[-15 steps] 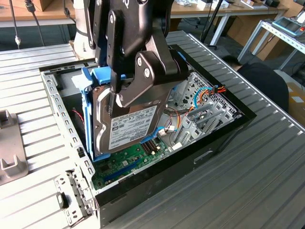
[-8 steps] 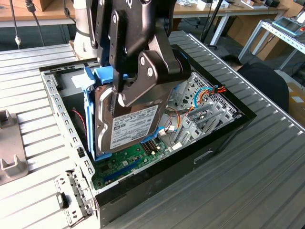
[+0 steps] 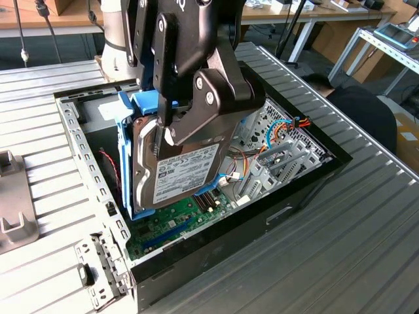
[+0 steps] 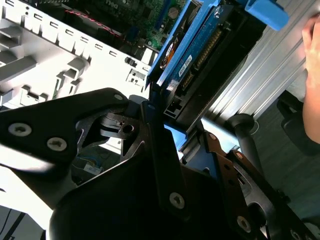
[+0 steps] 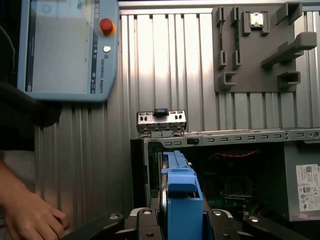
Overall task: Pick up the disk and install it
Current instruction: 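Pick up the disk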
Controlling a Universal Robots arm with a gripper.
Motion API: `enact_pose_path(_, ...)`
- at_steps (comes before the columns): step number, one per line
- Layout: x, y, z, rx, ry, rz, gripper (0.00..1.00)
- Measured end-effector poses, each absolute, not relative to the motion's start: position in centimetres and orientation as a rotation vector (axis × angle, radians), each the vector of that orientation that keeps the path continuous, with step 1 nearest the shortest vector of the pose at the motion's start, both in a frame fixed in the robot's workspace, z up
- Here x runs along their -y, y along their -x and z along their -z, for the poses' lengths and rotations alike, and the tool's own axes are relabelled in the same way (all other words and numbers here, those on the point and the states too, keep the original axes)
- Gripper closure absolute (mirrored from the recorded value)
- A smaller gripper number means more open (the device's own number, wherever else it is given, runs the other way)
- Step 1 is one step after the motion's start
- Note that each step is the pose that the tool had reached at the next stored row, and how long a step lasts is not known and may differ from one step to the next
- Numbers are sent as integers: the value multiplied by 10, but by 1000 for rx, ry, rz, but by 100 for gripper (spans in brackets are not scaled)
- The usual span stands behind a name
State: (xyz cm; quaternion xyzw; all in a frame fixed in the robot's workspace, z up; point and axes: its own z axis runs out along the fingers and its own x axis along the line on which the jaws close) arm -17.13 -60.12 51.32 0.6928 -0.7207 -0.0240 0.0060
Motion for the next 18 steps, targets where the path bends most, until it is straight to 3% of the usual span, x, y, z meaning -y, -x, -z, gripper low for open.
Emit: enact_pose_path(18, 601, 167, -513, 2256, -2168, 75, 63)
